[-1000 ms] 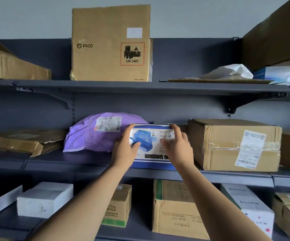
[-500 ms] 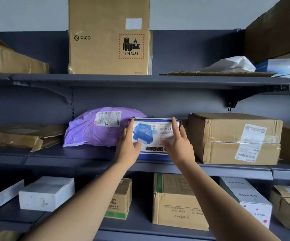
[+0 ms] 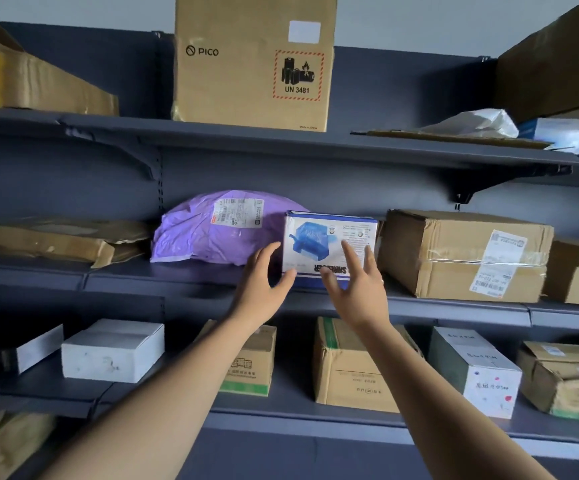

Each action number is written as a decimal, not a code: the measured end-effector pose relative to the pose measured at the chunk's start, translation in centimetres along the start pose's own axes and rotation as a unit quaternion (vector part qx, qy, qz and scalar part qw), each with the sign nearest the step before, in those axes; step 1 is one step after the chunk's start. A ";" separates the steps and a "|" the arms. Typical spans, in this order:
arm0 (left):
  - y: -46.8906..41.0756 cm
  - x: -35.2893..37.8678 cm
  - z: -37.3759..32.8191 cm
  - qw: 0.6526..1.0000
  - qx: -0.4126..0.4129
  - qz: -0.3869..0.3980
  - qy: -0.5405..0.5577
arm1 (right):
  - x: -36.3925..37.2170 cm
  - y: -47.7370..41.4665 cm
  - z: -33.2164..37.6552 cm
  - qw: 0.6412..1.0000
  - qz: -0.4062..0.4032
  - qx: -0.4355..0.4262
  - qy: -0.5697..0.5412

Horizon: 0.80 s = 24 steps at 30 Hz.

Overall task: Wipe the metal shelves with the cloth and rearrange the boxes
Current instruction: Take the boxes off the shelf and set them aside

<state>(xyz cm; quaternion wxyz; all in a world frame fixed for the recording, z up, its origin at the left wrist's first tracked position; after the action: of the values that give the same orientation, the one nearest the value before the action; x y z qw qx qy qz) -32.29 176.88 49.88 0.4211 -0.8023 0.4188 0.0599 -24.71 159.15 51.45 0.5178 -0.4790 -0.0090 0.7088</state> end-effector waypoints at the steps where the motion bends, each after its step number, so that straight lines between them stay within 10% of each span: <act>1: 0.6 -0.9 0.6 1.000 -0.007 0.007 0.015 | 0.8 0.3 1.0 1.000 0.001 -0.002 -0.004; 24: 22.4 -30.2 18.0 0.985 -0.155 0.040 0.058 | 27.0 12.8 28.5 0.993 0.101 -0.017 -0.054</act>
<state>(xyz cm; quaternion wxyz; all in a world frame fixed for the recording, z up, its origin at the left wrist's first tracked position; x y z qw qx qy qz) -63.22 202.08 37.92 0.2637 -0.8428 0.4596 0.0942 -53.78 187.05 42.29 0.4342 -0.4475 -0.0004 0.7817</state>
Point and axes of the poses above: each hand's wrist, its own y-axis away from the middle knuckle, its own x-axis out of the palm, z = x × y, the point moved 1 cm from there along -y, towards the middle knuckle, and after that the axes turned 13 degrees about z, right-handed, at the moved point
